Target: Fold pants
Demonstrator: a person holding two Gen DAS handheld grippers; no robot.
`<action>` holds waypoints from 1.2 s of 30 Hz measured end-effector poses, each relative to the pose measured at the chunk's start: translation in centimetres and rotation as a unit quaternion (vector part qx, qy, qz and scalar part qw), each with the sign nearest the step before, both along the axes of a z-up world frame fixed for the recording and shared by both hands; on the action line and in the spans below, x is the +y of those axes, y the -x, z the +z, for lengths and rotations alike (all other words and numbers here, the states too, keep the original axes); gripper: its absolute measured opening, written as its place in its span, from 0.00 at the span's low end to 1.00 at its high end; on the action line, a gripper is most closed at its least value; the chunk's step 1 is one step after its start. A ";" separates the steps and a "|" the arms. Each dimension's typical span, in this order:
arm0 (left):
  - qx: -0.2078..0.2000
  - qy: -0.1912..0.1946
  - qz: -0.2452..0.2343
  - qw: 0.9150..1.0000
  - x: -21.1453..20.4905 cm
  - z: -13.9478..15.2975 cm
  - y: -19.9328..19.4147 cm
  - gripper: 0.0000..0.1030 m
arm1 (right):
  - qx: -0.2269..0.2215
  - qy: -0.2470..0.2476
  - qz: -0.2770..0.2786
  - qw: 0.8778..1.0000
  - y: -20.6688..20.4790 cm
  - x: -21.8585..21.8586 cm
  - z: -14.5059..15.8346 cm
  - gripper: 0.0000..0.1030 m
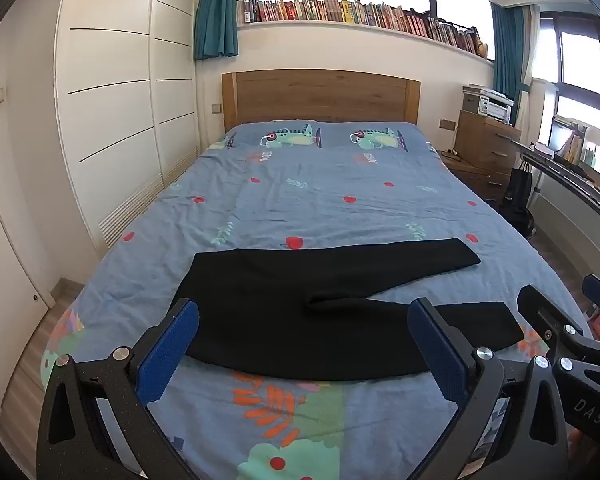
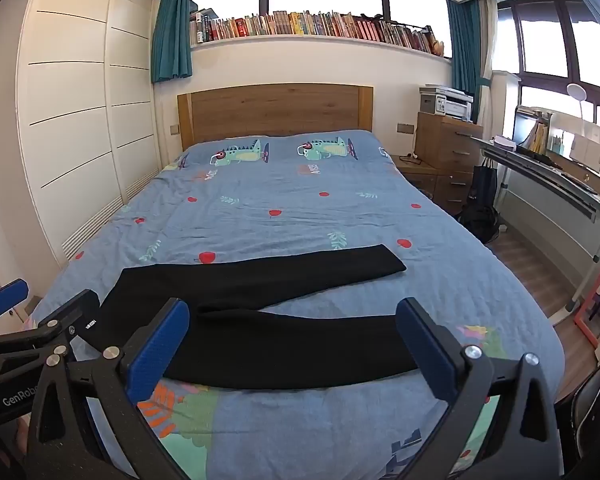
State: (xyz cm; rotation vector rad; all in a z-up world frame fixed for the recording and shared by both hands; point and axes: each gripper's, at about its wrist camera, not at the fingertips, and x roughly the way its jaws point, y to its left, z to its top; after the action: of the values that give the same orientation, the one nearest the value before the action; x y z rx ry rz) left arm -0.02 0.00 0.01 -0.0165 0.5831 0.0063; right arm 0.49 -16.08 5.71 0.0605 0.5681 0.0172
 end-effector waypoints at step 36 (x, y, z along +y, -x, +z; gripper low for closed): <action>0.008 -0.001 0.002 1.000 0.2 -0.1 0.0 0.99 | 0.007 -0.005 0.000 1.000 -0.4 -0.1 -0.3 1.00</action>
State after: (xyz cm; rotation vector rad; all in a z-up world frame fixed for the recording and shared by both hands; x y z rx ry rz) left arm -0.06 0.18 -0.13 -0.0164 0.5981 0.0108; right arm 0.85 -16.15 5.38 0.0711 0.5825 0.0195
